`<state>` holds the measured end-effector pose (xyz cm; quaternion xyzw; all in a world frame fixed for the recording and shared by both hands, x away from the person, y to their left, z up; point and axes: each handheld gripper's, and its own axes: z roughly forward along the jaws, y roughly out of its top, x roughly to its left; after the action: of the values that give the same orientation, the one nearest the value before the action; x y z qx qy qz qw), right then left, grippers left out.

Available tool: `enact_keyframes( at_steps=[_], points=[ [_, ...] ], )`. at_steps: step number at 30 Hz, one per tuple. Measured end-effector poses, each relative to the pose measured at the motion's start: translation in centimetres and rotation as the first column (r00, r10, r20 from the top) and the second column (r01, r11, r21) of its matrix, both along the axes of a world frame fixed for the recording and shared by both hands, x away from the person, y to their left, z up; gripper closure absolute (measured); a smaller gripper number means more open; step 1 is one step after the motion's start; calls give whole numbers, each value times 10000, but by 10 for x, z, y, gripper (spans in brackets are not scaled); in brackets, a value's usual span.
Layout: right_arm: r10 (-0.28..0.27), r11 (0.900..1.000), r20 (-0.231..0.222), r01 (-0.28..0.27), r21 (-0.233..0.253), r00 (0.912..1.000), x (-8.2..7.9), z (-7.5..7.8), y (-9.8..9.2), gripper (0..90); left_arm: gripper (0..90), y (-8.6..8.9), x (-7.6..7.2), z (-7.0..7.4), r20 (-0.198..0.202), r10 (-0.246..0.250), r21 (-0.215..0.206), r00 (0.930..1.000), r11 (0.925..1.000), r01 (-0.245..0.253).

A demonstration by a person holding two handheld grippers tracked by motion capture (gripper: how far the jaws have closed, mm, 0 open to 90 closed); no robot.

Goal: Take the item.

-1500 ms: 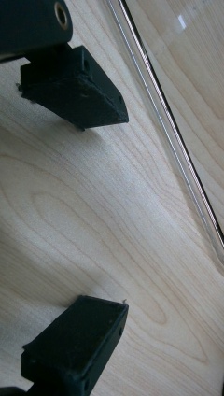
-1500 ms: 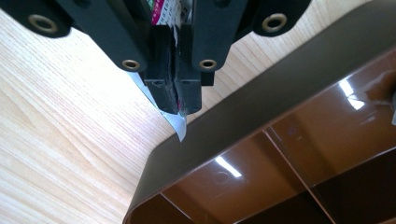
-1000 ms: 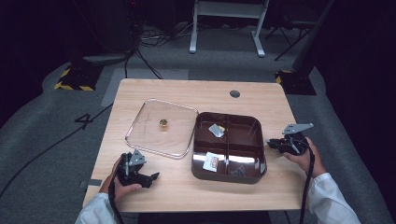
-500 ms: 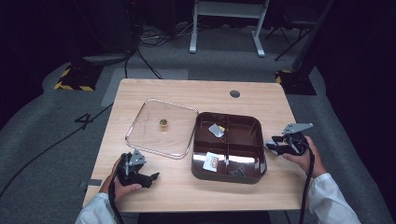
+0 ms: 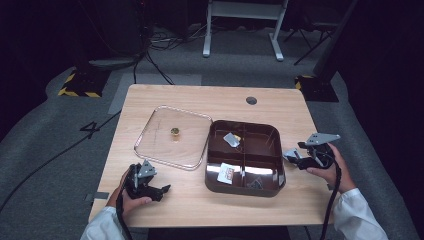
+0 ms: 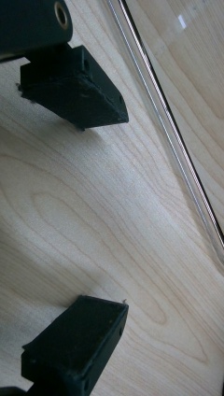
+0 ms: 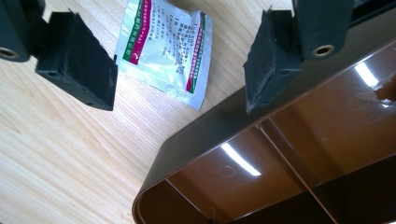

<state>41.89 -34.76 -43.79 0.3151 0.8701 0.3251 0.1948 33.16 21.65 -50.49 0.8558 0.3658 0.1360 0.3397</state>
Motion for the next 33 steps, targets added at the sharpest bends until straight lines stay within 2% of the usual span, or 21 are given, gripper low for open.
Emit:
enact_keyframes(
  at_steps=[7, 17, 28, 33],
  points=[
    [353, 9992, 126, -351, -166, 9993, -9, 4, 1, 257, 95, 0, 0, 0, -4, -2, 0, 10000, 10000, 2],
    [350, 9989, 306, -340, -314, 9989, -19, 2, -2, 252, 95, 0, 0, 0, -8, -5, 13, 10000, 10000, 5],
    [41, 9994, 283, -32, -340, 9996, -32, -7, -15, 248, 95, 0, 0, 0, -14, -5, 8, 10000, 10000, 5],
    [-185, 9998, 185, 187, -116, 9997, -40, -17, -25, 244, 95, 0, 0, 0, -3, -7, 3, 10000, 10000, 7]
  ],
)
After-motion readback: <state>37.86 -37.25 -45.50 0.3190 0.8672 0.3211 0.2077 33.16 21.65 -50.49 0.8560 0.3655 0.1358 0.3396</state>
